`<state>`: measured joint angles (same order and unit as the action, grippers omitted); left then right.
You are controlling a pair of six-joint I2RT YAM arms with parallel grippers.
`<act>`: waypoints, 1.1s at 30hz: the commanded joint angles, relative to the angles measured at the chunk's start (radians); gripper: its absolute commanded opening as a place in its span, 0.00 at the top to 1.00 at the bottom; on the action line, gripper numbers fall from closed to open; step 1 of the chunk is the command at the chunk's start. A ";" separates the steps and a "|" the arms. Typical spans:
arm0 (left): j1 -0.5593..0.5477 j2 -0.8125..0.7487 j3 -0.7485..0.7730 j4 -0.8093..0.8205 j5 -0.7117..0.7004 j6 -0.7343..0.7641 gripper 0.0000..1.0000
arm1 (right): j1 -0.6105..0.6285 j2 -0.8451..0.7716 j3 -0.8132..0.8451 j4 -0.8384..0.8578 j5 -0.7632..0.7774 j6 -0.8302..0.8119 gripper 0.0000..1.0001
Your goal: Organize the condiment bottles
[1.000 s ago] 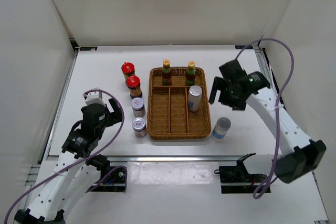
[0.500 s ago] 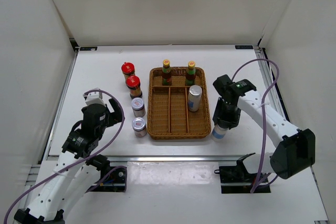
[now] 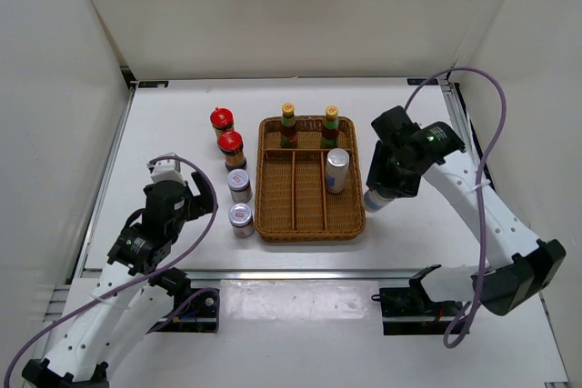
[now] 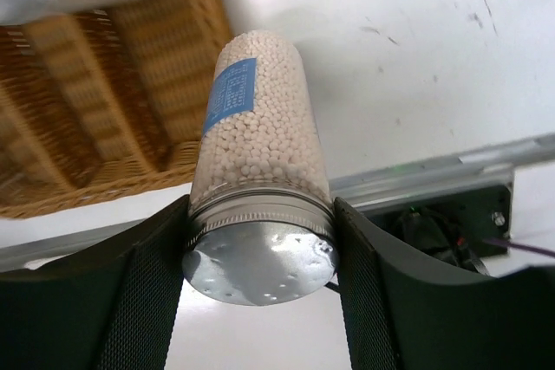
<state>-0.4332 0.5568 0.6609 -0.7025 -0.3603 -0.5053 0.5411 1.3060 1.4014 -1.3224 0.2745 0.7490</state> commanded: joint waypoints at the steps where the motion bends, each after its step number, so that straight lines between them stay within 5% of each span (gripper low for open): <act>1: -0.010 -0.009 -0.007 0.009 -0.029 0.013 0.00 | 0.051 -0.036 0.109 -0.003 0.032 -0.002 1.00; 10: -0.010 -0.009 -0.007 0.009 -0.039 -0.007 0.00 | 0.126 0.113 0.120 0.156 -0.069 -0.112 1.00; 22: -0.010 0.000 0.013 0.009 -0.058 -0.016 0.00 | 0.108 0.256 -0.061 0.324 -0.169 -0.217 0.97; 26: -0.010 0.000 0.013 0.009 -0.058 -0.016 0.00 | 0.108 0.256 -0.052 0.302 -0.159 -0.217 0.50; 27: -0.010 0.009 0.013 0.009 -0.036 -0.016 0.00 | 0.108 0.256 -0.051 0.302 -0.150 -0.208 0.29; 30: -0.010 0.009 0.013 0.009 -0.003 -0.006 0.00 | 0.108 0.217 -0.004 0.241 -0.106 -0.185 0.09; 33: -0.010 0.009 0.013 0.009 0.040 0.013 0.00 | 0.108 0.161 0.039 0.223 -0.084 -0.156 0.03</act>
<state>-0.4408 0.5663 0.6609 -0.7025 -0.3752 -0.5110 0.6502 1.5497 1.3697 -1.0622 0.1467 0.5583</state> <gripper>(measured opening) 0.999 0.955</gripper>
